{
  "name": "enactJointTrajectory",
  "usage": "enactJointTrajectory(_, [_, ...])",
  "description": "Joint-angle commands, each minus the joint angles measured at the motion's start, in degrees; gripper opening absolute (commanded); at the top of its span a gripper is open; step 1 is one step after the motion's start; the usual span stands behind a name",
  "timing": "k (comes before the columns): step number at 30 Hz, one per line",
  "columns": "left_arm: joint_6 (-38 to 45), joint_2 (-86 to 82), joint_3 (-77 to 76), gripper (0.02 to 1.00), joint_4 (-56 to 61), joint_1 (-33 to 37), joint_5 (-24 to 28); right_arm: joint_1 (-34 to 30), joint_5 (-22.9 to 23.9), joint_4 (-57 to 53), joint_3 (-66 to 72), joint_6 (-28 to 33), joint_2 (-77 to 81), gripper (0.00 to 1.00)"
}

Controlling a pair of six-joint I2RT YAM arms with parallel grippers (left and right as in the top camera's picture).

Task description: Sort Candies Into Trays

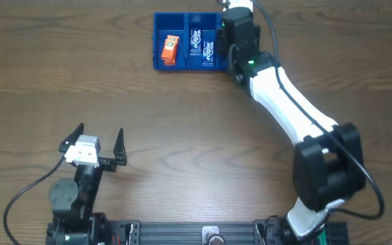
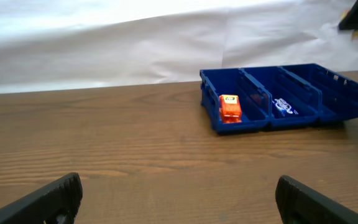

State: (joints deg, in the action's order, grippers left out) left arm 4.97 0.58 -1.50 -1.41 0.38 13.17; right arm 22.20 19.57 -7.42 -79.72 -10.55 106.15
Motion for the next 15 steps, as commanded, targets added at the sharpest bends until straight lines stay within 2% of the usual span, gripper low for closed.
enactJointTrajectory(1, [0.79, -0.37, 1.22, 0.998, -1.75, 0.35, 0.37, -0.61, 1.01, -0.15, -0.28, 1.62, 2.89, 0.036])
enactJointTrajectory(6, [0.79, -0.37, 1.22, 0.998, -1.75, 0.35, 0.37, -0.81, 0.98, -0.92, -0.28, 1.64, 3.28, 0.045])
enactJointTrajectory(8, [0.79, -0.37, 1.22, 0.998, -1.75, 0.35, 0.37, -0.81, 0.98, -1.27, -0.28, 1.64, 3.28, 0.086])
enactJointTrajectory(12, [0.79, -0.37, 1.22, 0.996, -1.75, 0.35, 0.37, -0.81, 0.98, -2.01, -0.28, 1.64, 3.28, 0.266])
enactJointTrajectory(13, [0.79, -0.37, 1.22, 0.998, -1.75, 0.35, 0.37, -0.81, 0.98, -2.19, -0.26, 1.64, 3.28, 0.354])
enactJointTrajectory(15, [0.79, -0.37, 1.22, 0.998, -1.75, 0.35, 0.37, -0.81, 0.98, -2.75, -0.26, 1.64, 3.28, 0.627])
